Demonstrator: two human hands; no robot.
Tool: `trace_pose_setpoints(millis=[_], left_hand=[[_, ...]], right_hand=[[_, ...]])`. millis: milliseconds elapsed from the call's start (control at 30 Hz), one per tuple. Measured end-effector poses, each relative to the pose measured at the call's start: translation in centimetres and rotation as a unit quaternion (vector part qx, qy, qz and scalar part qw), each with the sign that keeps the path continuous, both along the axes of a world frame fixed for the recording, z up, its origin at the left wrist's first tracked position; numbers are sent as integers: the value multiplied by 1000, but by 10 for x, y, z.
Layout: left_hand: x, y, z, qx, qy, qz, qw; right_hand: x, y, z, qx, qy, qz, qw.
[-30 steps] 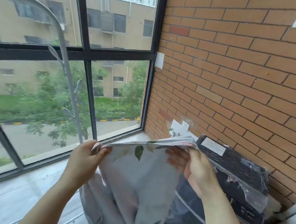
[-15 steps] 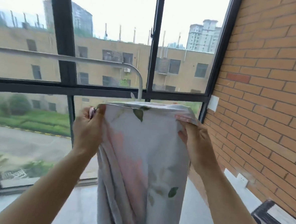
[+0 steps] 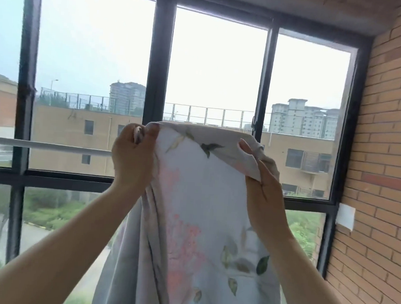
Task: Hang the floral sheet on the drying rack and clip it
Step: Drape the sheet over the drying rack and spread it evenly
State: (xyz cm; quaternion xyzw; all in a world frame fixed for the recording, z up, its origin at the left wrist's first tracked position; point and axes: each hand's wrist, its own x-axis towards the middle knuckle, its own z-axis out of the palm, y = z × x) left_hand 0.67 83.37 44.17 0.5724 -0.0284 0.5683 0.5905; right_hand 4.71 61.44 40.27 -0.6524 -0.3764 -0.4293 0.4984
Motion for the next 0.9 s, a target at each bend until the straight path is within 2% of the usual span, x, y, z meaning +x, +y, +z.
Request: trace_pose_setpoints(millis=[100,300,633,800,900], left_hand=[[15,28,10,19,-22,9,1000],[56,59,24,77,-67,70,992],[145,78,61,159,-133,167,964],[206,81,69,173,-110,209,956],[242,86,63,195,-43,223,954]], right_hand=[[22,29,6,-3,-36,-38,999],[67,64,20,-5,-119,-50,992],[175,81,58,-8,-111,-33,993],[243,83,70,-31,-108,-33,993],[269,81,63,-71,-94,-72,990]])
